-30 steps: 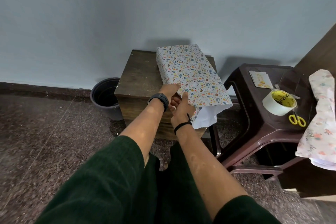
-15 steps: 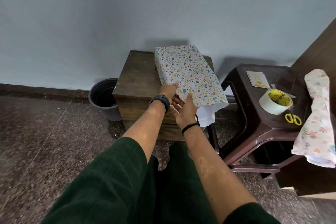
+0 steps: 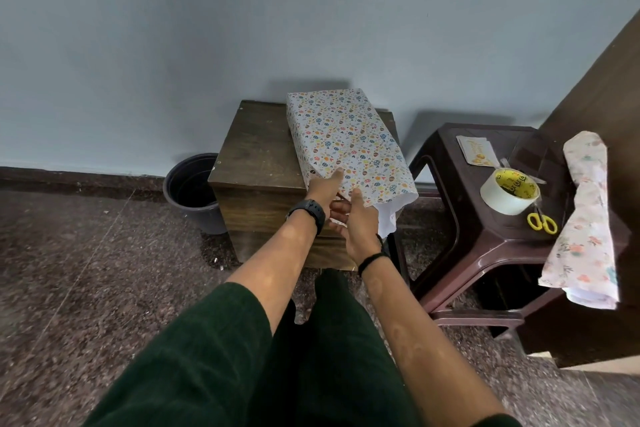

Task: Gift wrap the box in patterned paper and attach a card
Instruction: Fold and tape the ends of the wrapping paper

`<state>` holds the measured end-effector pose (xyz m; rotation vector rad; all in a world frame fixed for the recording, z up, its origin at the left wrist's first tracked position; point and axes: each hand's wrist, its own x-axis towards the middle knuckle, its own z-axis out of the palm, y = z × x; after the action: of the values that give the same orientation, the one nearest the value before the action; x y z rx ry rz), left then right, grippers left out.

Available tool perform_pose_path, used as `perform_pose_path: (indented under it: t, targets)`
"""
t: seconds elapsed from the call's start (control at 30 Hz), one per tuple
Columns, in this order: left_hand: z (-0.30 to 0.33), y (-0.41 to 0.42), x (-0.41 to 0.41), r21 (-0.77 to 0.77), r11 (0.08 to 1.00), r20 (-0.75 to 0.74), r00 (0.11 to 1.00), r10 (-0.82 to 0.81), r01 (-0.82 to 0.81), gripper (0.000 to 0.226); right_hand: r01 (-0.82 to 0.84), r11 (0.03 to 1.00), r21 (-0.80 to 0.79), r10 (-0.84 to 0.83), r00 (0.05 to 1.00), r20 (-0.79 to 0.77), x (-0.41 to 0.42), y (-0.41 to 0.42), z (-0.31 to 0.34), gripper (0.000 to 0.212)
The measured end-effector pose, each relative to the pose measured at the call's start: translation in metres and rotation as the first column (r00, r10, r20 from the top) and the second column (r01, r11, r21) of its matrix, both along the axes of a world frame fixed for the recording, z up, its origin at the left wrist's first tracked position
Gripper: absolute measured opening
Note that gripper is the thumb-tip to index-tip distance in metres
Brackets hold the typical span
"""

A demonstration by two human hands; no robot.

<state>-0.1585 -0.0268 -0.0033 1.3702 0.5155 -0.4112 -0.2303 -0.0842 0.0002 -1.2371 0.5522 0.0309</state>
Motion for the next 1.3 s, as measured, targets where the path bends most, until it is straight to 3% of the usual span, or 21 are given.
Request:
perform_pose_path:
  t: [0.13, 0.2, 0.3, 0.37, 0.43, 0.5, 0.57, 0.67, 0.77, 0.9, 0.97, 1.07, 1.17, 1.23, 1.3]
  targets:
    - [0.003, 0.009, 0.002, -0.045, 0.998, 0.028, 0.998, 0.055, -0.054, 0.037, -0.233, 0.972, -0.031, 0.232, 0.972, -0.041, -0.01, -0.005, 0.004, 0.042]
    - [0.003, 0.021, 0.007, -0.028, 0.996, 0.034, 0.996, 0.082, -0.081, 0.037, -0.265, 0.957, -0.118, 0.26, 0.964, -0.059, -0.018, -0.016, 0.006, 0.039]
    - [0.002, 0.042, 0.013, -0.022, 0.995, 0.013, 0.995, 0.102, -0.102, 0.037, 0.02, 0.949, -0.314, -0.017, 1.0, 0.014, -0.03, -0.04, 0.006, 0.023]
    - [0.001, 0.05, 0.015, -0.048, 0.99, 0.008, 0.991, 0.132, -0.132, 0.036, 0.16, 0.871, -0.465, -0.133, 0.987, 0.092, -0.032, -0.056, 0.006, 0.016]
    - [0.0, 0.048, 0.013, -0.031, 0.984, 0.026, 0.984, 0.174, -0.173, 0.041, 0.065, 0.827, -0.559, -0.002, 0.994, 0.112, -0.027, -0.062, 0.003, 0.035]
    - [0.002, 0.038, 0.008, 0.099, 0.966, 0.108, 0.967, 0.229, -0.24, 0.051, -0.087, 0.783, -0.615, 0.178, 0.98, 0.089, -0.018, -0.059, -0.002, 0.067]
    - [0.008, 0.027, 0.002, 0.244, 0.922, 0.256, 0.937, 0.236, -0.299, 0.063, -0.153, 0.749, -0.644, 0.265, 0.961, 0.079, -0.009, -0.049, -0.008, 0.081]
    - [0.015, 0.017, -0.004, 0.382, 0.893, 0.352, 0.931, 0.098, -0.238, 0.071, -0.093, 0.735, -0.672, 0.205, 0.975, 0.089, 0.005, -0.039, -0.016, 0.061]
    - [0.017, 0.02, -0.004, 0.488, 0.87, 0.256, 0.965, -0.059, -0.076, 0.066, -0.098, 0.645, -0.758, 0.181, 0.983, 0.027, 0.009, -0.03, -0.02, 0.044]
    - [0.016, 0.028, 0.003, 0.494, 0.869, 0.291, 0.948, -0.129, -0.033, 0.057, -0.073, 0.583, -0.81, 0.189, 0.981, 0.048, 0.008, -0.021, -0.024, 0.037]
    - [0.017, 0.032, 0.006, 0.392, 0.916, 0.323, 0.945, -0.047, -0.089, 0.05, -0.062, 0.589, -0.806, 0.205, 0.976, 0.075, 0.01, -0.02, -0.024, 0.028]
    - [0.022, 0.038, 0.012, 0.151, 0.978, 0.253, 0.962, 0.102, -0.143, 0.047, -0.067, 0.639, -0.766, 0.199, 0.977, 0.082, 0.012, -0.024, -0.028, 0.019]
    - [0.022, 0.043, 0.019, 0.135, 0.985, 0.128, 0.988, 0.09, -0.107, 0.012, -0.111, 0.763, -0.637, 0.208, 0.975, 0.079, 0.018, -0.03, -0.028, 0.033]
    - [0.021, 0.041, 0.017, 0.116, 0.989, 0.069, 0.994, 0.082, -0.089, 0.006, -0.083, 0.925, -0.37, 0.116, 0.991, 0.066, 0.025, -0.035, -0.022, 0.033]
    - [0.018, 0.036, 0.015, 0.103, 0.988, 0.068, 0.991, 0.112, -0.119, 0.008, 0.019, 0.999, -0.039, -0.018, 1.0, 0.021, 0.032, -0.044, -0.013, 0.029]
